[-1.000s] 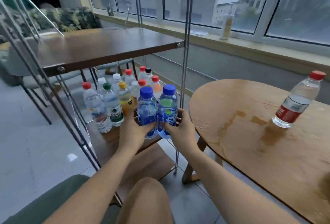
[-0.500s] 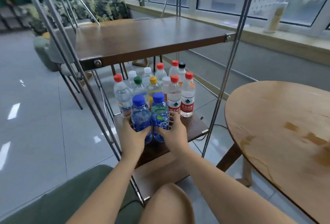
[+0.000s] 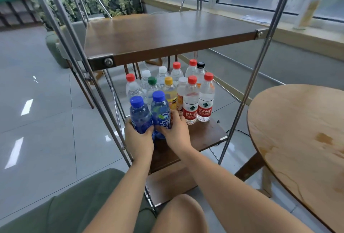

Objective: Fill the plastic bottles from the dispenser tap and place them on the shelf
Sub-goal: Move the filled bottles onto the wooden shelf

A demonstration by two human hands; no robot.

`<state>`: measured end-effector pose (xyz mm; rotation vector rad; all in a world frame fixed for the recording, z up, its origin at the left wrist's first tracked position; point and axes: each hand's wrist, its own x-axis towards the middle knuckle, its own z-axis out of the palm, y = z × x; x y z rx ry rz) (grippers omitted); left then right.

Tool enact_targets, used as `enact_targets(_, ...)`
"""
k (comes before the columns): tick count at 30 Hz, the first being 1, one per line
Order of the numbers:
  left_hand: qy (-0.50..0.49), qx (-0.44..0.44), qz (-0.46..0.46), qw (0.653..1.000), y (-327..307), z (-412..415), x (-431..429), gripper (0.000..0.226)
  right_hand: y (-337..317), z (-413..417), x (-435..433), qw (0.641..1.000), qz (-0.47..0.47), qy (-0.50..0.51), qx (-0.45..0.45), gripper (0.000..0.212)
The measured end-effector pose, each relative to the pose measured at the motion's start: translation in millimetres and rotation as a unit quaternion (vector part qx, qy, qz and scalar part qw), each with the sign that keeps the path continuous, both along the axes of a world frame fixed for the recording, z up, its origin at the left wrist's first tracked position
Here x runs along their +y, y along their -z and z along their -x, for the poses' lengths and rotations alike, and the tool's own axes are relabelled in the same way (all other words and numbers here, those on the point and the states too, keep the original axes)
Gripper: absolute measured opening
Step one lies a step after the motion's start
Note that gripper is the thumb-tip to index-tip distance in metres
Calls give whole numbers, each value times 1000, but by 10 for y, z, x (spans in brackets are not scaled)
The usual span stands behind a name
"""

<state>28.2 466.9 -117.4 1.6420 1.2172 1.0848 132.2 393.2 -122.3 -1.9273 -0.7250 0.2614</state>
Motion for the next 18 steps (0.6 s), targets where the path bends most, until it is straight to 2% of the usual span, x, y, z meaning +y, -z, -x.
enact_targets(6, -10, -5, -14, 1000, 0, 8, 2, 65, -20, -33, 32, 1000, 22, 0, -5, 73)
enact_targets(11, -6, -51, -69, 996, -130, 51, -128, 82, -144, -32, -248, 999, 29, 12, 5, 64)
enact_targets(15, 19, -81, -79, 993, -262, 80, -300, 78, -436, -38, -667, 999, 3, 28, 15, 54)
enact_targets(18, 44, -63, -65, 995, -314, 110, -475, 71, -677, -49, -1030, 999, -19, 47, 6, 44)
